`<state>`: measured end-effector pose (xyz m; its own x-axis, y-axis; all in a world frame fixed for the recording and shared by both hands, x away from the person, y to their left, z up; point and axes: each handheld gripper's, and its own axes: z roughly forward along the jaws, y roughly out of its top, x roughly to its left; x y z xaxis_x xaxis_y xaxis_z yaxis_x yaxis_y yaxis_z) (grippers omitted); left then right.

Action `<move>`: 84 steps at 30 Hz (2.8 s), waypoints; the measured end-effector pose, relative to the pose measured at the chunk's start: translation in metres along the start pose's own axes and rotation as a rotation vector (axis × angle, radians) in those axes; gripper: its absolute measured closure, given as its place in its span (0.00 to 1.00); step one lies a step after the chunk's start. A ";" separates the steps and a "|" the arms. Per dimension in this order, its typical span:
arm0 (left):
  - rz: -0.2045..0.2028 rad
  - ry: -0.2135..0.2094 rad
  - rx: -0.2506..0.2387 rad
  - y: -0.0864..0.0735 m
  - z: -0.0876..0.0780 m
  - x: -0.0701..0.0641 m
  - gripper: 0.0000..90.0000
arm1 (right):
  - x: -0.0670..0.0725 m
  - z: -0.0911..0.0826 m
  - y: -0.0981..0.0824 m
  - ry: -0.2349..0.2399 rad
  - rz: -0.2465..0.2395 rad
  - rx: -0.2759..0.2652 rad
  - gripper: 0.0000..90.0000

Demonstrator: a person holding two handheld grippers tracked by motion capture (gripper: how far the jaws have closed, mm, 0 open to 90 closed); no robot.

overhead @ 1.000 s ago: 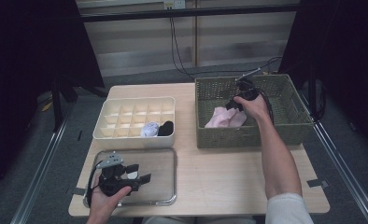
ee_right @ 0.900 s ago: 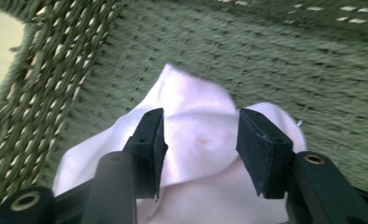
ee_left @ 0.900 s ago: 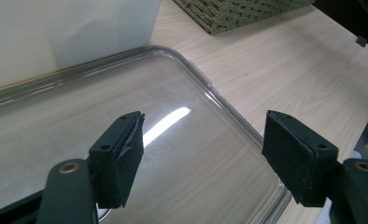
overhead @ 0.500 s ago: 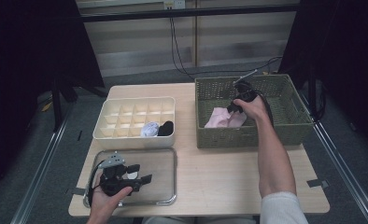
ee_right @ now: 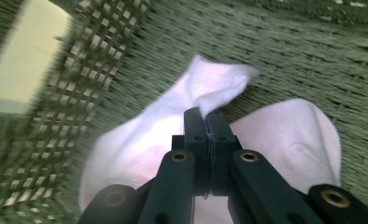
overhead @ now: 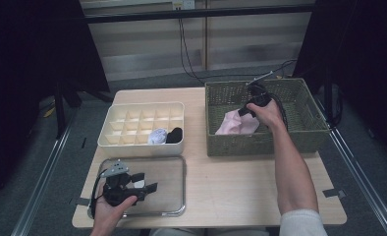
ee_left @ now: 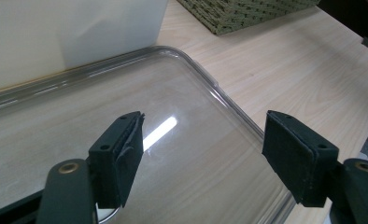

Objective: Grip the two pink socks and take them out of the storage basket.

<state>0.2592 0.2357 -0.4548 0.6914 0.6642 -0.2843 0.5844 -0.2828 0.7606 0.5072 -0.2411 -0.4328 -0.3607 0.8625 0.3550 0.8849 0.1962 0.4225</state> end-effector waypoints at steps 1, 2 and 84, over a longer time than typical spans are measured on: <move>0.007 -0.002 0.004 0.000 0.000 -0.001 0.32 | 0.002 -0.002 0.000 0.004 -0.002 -0.001 1.00; 0.005 -0.001 0.002 -0.001 -0.001 -0.001 0.32 | 0.004 -0.004 0.000 0.012 -0.005 -0.006 1.00; 0.040 -0.009 -0.013 0.040 0.035 -0.017 0.36 | 0.070 -0.137 -0.011 0.140 -0.164 -0.400 1.00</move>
<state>0.2862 0.1892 -0.4397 0.7183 0.6459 -0.2585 0.5503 -0.3002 0.7792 0.4319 -0.2466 -0.2976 -0.5471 0.7582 0.3547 0.6395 0.1052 0.7616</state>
